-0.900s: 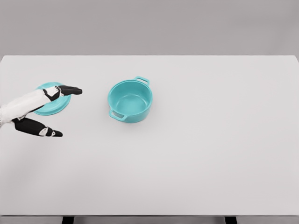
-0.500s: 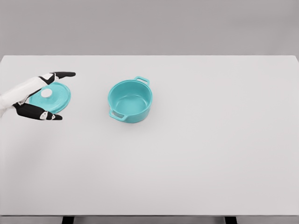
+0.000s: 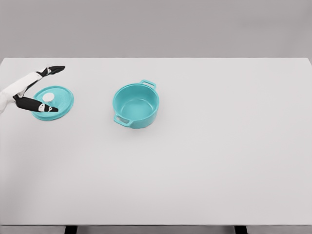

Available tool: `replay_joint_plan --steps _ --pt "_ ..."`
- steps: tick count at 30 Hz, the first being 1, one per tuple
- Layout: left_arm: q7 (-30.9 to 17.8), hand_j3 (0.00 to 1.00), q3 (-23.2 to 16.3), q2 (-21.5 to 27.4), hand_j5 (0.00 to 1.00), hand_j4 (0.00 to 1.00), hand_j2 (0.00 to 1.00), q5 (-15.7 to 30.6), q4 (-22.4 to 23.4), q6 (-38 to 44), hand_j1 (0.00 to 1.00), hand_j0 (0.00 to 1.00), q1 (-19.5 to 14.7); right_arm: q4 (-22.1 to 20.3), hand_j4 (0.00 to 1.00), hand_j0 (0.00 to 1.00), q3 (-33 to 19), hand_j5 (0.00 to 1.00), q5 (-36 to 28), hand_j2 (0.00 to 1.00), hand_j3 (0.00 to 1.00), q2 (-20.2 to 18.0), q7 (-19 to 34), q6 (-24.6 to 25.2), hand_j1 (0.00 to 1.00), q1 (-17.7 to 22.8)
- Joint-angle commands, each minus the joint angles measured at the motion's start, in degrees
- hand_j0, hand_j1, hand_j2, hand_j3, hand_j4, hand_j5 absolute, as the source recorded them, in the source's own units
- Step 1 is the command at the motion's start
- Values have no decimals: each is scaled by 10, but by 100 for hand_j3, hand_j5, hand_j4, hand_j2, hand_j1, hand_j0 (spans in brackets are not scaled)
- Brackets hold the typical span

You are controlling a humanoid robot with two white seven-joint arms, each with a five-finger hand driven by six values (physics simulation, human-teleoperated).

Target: Cover the pot with left arm

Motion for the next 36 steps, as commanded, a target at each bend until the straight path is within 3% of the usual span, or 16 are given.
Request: replay_joint_plan --steps 1,3,6,8,22,36 --pt "-14 100 -23 -4 100 100 100 49 21 25 100 100 0 0 100 100 0 100 0 100 100 0 0 0 100 0" --pt "-14 100 -23 -3 100 100 100 53 23 40 100 100 -2 0 100 100 0 100 0 100 100 0 0 0 100 0" --pt "-14 100 -23 -9 100 100 100 51 91 40 100 100 -26 0 100 100 0 100 0 100 100 0 0 0 100 0" --pt "-13 97 -24 -21 97 97 97 51 111 40 97 97 -32 0 100 100 0 100 0 100 100 0 0 0 100 0" --pt "-14 88 -25 -35 88 88 88 50 139 47 88 88 -45 0 100 100 0 100 0 100 100 0 0 0 100 0" --pt "-10 89 -42 -62 89 89 89 42 195 48 89 89 -64 0 100 100 0 100 0 100 100 0 0 0 100 0"
